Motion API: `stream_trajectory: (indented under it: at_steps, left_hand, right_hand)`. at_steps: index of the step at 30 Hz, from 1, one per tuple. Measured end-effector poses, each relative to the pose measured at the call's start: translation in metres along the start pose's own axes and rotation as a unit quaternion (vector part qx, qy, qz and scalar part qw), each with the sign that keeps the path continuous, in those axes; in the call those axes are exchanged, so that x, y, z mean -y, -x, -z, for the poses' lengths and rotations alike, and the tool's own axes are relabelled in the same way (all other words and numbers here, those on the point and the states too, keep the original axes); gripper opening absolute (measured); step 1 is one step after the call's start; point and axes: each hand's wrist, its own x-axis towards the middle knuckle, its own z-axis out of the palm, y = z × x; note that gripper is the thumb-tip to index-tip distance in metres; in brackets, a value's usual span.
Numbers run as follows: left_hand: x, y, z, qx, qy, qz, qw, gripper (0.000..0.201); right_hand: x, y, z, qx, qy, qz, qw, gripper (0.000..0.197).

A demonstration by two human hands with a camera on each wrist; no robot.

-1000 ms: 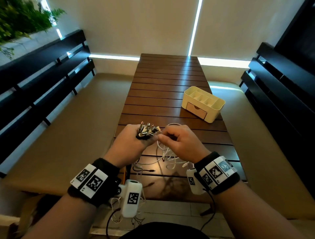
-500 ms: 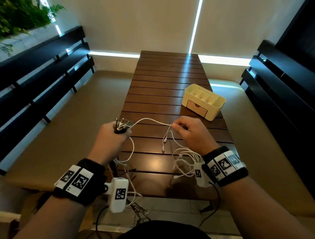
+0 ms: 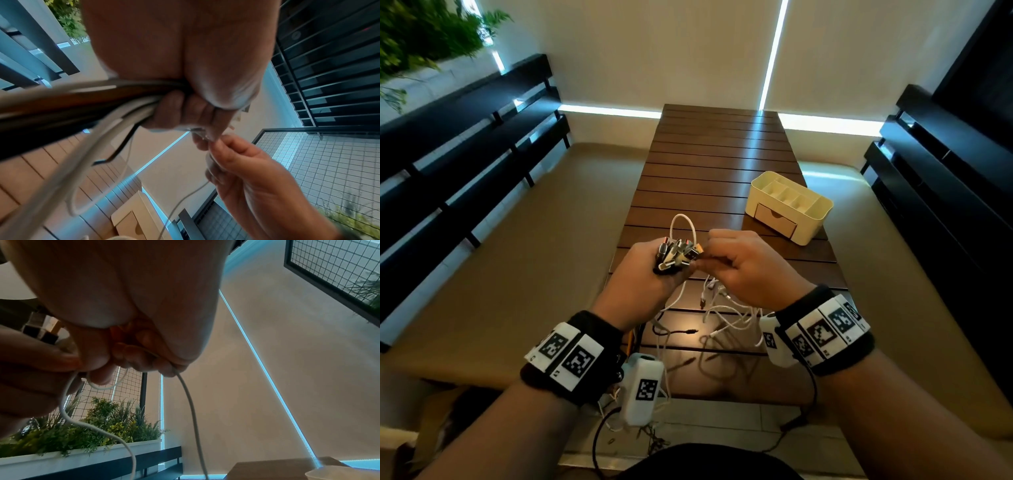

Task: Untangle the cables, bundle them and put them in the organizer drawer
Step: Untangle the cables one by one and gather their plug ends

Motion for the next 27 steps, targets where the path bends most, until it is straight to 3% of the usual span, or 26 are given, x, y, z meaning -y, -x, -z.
stream_trajectory:
  at_steps: [3, 6, 10, 13, 17, 22, 27]
  left_hand:
    - [0.000, 0.000, 0.001, -0.005, -0.001, 0.002, 1.000, 0.005]
    - [0.005, 0.004, 0.003, -0.088, 0.039, 0.038, 0.995, 0.004]
    - [0.013, 0.008, 0.012, -0.188, 0.082, 0.086, 0.975, 0.004]
    - [0.013, 0.007, 0.014, -0.207, 0.079, 0.095, 0.971, 0.008]
    - [0.008, 0.005, 0.002, -0.135, 0.067, 0.067, 0.986, 0.009]
    - [0.006, -0.004, -0.014, -0.049, 0.045, 0.048, 0.997, 0.006]
    - [0.007, -0.018, -0.013, 0.004, -0.033, 0.037, 0.999, 0.013]
  right_hand:
    - [-0.003, 0.004, 0.000, -0.010, 0.001, -0.017, 1.000, 0.011]
    - [-0.015, 0.011, 0.000, -0.026, 0.017, -0.090, 0.995, 0.012]
    - [-0.040, 0.026, -0.004, 0.072, 0.144, -0.258, 0.953, 0.024]
    - [-0.044, 0.028, -0.011, 0.098, 0.193, -0.299, 0.929, 0.025]
    - [-0.041, 0.018, -0.017, 0.091, 0.204, -0.251, 0.942, 0.024]
    - [-0.025, 0.011, -0.008, 0.059, 0.051, -0.121, 0.990, 0.016]
    - [-0.021, 0.008, -0.003, -0.009, 0.000, -0.073, 0.997, 0.008]
